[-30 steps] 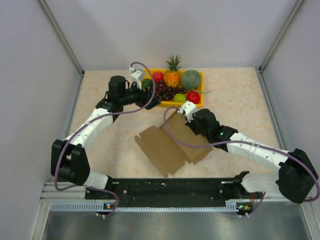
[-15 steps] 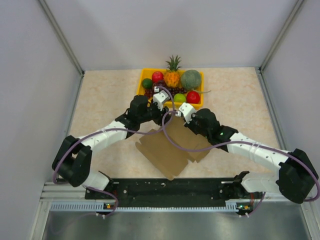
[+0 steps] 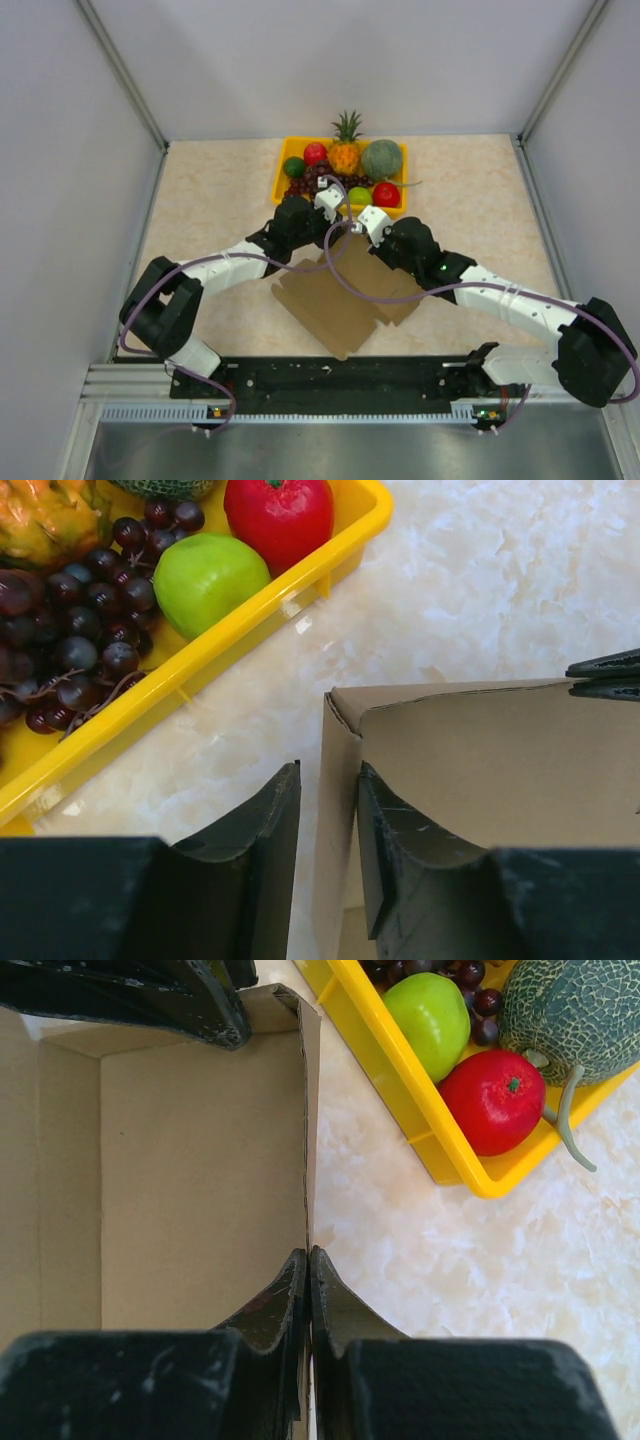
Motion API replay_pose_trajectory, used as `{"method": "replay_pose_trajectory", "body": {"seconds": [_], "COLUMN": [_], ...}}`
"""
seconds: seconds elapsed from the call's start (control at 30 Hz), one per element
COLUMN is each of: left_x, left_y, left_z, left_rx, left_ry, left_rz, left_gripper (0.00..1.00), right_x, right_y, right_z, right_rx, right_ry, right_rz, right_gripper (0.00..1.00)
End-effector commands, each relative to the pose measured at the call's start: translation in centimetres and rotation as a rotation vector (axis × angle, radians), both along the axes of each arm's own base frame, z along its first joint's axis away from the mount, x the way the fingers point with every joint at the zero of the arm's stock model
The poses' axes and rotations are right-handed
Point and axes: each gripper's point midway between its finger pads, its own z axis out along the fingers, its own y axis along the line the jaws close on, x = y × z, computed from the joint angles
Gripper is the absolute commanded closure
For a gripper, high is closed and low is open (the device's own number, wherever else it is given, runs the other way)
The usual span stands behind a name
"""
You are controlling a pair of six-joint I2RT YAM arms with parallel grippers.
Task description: Fold the paper box
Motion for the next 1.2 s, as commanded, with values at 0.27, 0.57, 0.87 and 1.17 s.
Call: {"method": "replay_pose_trajectory", "body": {"seconds": [0.27, 0.57, 0.87, 1.17], "left_x": [1.8, 1.5, 1.1, 0.1], "left_y": [-0.8, -1.6, 0.5, 5.7], "left_z": [2.8, 2.6, 3.9, 5.0], "left_rx": [-0.051, -0.041, -0.070, -0.112], "left_ry": [-0.134, -0.142, -0.247, -0.354], "left_rz": [0.096, 0.066, 0.161, 0.366], "left_gripper": [0.79, 0.83, 1.00, 1.00], "right_x": [-0.4, -0.3, -0.2, -6.0], "right_y": [2.5, 2.7, 0.6, -4.3], "right_z": [3.4, 3.9, 4.5, 3.4], "right_rx": [0.130, 0.096, 0.204, 0.485], "right_ry": [-0.054, -0.070, 0.023, 0.223], "right_rz": [0.007, 0.011, -0.274, -0.520], "right_gripper": [1.00, 1.00, 0.56, 0.46]}}
